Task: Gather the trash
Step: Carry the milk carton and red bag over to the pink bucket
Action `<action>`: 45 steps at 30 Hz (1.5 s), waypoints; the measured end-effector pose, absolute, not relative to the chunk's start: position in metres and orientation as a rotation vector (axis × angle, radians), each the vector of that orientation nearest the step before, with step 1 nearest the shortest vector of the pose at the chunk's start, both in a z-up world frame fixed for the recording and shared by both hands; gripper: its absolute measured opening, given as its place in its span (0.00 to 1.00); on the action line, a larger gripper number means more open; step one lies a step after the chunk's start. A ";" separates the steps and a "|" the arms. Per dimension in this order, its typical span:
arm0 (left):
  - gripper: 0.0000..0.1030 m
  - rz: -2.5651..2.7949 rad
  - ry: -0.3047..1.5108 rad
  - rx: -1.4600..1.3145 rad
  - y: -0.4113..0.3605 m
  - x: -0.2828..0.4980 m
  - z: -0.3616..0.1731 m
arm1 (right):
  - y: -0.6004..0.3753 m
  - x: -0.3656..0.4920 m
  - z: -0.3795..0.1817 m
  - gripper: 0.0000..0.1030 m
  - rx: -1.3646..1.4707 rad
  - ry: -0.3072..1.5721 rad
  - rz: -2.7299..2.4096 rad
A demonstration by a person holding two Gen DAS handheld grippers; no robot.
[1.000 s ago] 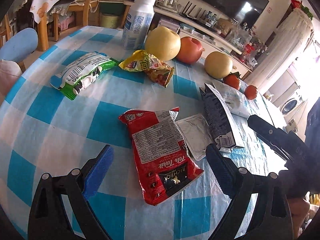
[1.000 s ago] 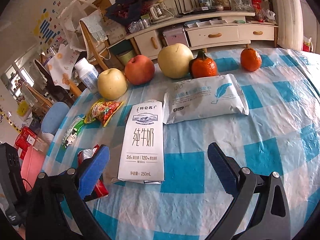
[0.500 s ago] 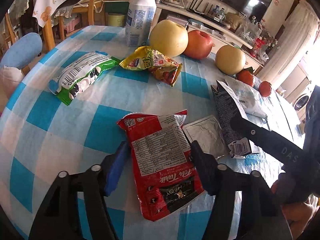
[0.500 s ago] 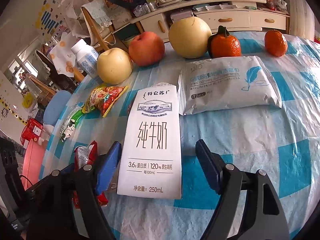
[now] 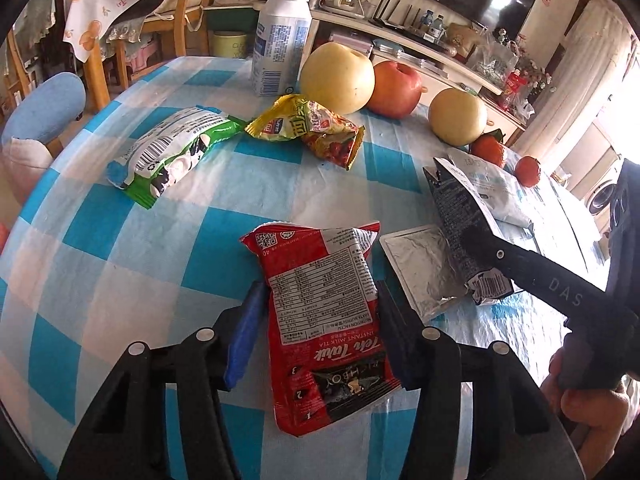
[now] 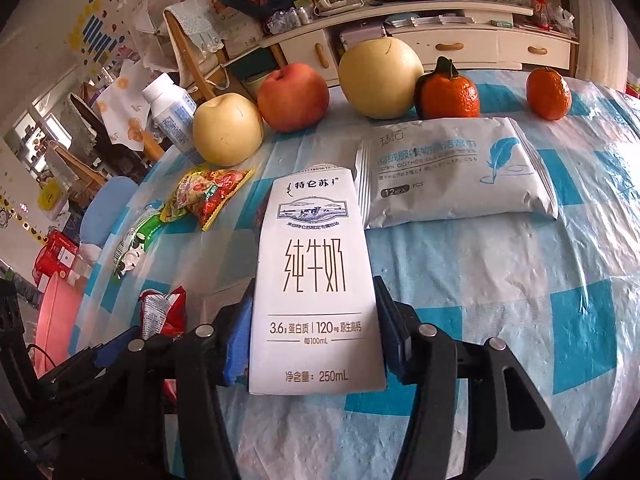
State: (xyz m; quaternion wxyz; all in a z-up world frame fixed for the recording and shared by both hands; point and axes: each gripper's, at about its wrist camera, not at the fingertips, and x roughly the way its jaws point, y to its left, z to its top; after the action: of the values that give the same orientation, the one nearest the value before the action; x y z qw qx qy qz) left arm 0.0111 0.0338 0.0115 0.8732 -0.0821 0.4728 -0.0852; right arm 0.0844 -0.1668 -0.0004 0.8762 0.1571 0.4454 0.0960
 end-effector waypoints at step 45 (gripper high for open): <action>0.53 0.102 0.732 -0.028 0.184 -0.053 0.077 | -0.124 0.025 0.029 0.54 0.144 0.793 0.225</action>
State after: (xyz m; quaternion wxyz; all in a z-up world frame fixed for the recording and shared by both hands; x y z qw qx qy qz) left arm -0.0534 0.1838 0.0773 0.9324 -0.0136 0.3576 0.0500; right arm 0.0251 -0.1237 0.0295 0.9138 0.0698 0.3849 0.1091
